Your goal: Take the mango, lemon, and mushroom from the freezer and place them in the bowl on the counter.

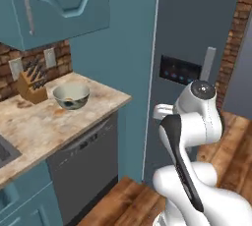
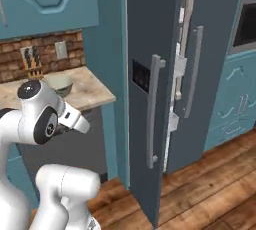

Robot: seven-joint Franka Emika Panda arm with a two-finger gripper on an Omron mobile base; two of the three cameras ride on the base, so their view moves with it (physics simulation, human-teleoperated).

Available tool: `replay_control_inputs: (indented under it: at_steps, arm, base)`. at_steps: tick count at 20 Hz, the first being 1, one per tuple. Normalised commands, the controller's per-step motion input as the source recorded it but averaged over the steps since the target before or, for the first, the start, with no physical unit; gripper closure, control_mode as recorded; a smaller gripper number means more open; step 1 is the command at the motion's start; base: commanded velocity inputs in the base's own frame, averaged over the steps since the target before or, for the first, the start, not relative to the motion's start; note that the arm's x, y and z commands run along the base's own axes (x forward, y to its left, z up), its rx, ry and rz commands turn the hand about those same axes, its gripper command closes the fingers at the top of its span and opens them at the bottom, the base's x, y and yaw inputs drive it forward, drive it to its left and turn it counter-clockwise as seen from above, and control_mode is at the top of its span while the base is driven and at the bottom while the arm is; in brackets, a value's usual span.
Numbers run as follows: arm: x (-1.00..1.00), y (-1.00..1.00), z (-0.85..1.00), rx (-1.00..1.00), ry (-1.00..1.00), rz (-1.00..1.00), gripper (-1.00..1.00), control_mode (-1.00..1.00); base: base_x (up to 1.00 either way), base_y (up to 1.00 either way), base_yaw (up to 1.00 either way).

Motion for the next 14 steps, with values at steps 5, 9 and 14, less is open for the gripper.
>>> replay_control_inputs:
  at_steps: [5, 9, 14]
  arm:
    - [0.00, 0.00, 0.00, 0.00, 0.00, 0.00, -1.00, 1.00]
    - [0.00, 0.00, 0.00, 0.00, 0.00, 0.00, -1.00, 1.00]
    - [0.00, 0.00, 0.00, 0.00, 0.00, 0.00, -1.00, 1.00]
  base:
    - [-0.36, -0.66, -0.72]
    - [0.07, -1.00, -0.50]
    - [0.87, -1.00, -0.24]
